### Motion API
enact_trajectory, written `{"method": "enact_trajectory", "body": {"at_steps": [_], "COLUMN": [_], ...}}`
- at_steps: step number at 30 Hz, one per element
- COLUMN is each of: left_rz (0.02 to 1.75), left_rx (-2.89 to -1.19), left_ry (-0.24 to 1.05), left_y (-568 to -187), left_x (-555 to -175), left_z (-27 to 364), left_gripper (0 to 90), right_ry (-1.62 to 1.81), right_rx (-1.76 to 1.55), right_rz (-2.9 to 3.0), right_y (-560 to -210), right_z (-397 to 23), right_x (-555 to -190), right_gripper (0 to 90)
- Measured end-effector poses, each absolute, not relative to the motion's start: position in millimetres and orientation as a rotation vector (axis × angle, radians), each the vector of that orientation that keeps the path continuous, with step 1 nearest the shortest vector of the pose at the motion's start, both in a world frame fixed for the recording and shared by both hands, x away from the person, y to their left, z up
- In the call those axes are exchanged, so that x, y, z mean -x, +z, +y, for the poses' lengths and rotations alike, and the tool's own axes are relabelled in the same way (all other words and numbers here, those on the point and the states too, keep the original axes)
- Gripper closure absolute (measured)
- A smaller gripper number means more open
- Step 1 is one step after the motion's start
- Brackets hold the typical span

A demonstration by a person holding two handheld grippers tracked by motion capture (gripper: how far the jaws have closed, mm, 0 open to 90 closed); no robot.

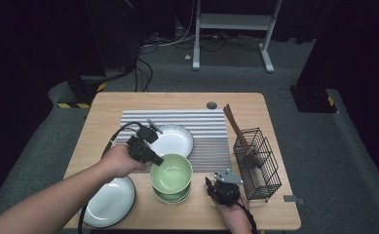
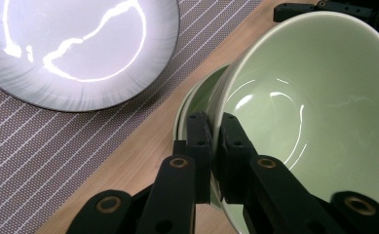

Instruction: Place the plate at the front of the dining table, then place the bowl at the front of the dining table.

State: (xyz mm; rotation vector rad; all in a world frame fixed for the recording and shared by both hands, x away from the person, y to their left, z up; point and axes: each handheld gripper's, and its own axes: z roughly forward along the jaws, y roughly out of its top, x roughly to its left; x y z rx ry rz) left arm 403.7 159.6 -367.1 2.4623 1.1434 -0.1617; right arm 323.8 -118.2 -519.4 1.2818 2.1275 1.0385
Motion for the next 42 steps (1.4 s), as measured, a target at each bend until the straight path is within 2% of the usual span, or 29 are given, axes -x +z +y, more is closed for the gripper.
{"method": "enact_trajectory", "body": {"at_steps": [30, 42], "left_rz": [1.199, 1.260], "left_rx": [-2.362, -2.263], "left_ry": [-0.108, -0.058], "left_y": [-349, -340], "left_x": [-418, -433], "left_z": [183, 200], "left_gripper": [85.2, 85.1], "right_ry": [1.043, 1.048], "right_rx": [-1.276, -1.280], "right_rz": [2.114, 2.103], "right_y": [-519, -518], "right_z": [-118, -120], "right_x": [-323, -323], "right_gripper": [57.6, 57.9]}}
